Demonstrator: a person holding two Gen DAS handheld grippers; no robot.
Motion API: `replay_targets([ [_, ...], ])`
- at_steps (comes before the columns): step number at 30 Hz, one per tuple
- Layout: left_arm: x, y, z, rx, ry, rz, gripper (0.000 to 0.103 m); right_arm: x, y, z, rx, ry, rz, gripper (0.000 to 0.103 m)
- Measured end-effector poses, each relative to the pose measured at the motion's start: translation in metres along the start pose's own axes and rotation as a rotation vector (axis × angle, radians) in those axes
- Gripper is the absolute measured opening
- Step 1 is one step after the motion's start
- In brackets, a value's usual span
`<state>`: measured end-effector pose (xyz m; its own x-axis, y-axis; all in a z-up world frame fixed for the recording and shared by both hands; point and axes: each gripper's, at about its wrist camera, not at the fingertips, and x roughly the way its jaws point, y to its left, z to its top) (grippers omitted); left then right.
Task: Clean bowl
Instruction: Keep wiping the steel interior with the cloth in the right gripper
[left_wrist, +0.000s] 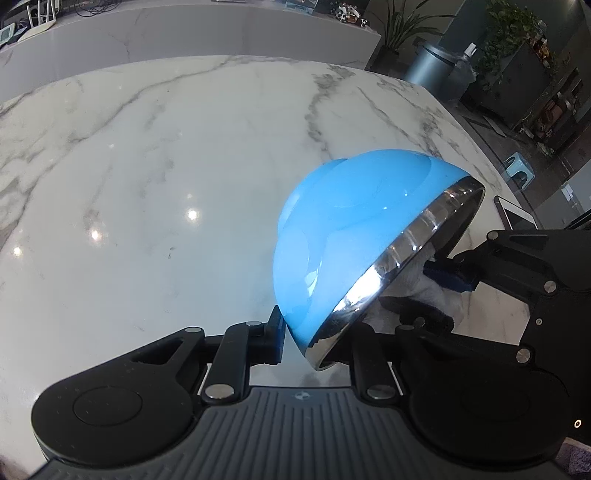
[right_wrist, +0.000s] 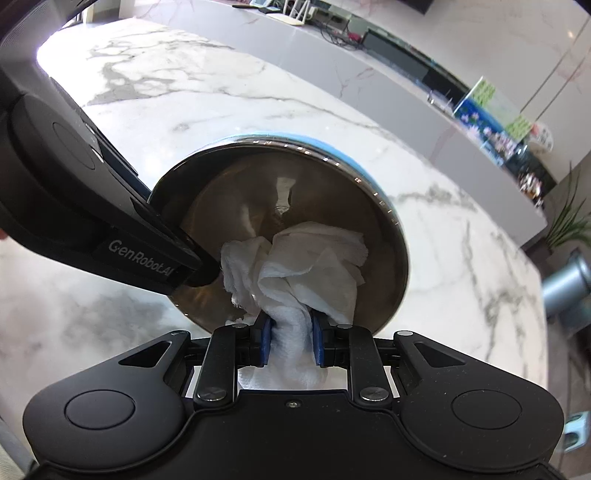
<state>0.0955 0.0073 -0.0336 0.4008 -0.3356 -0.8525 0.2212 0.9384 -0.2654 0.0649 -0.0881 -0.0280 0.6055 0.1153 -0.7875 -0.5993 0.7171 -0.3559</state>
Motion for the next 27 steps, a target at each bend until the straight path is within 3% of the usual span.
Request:
replay_targets([
  [6,-0.010,-0.010,-0.001,0.121,0.003,0.101,0.016,-0.001,0.008,0.003,-0.043,-0.014,-0.023,0.017],
  [15,-0.013,0.001,-0.001,0.063,-0.014,0.074,0.017,0.000,0.016,0.008,-0.073,-0.020,-0.039,0.018],
  [19,-0.012,0.010,0.001,-0.016,-0.045,0.031,0.028,0.001,0.009,0.004,0.002,0.004,0.007,0.019],
  [23,-0.008,0.012,0.004,-0.056,-0.060,-0.018,0.030,0.002,0.000,0.000,0.083,0.019,0.049,0.019],
  [27,-0.002,0.013,0.005,-0.090,-0.080,-0.019,0.030,0.003,-0.010,-0.002,0.178,0.026,0.102,0.020],
])
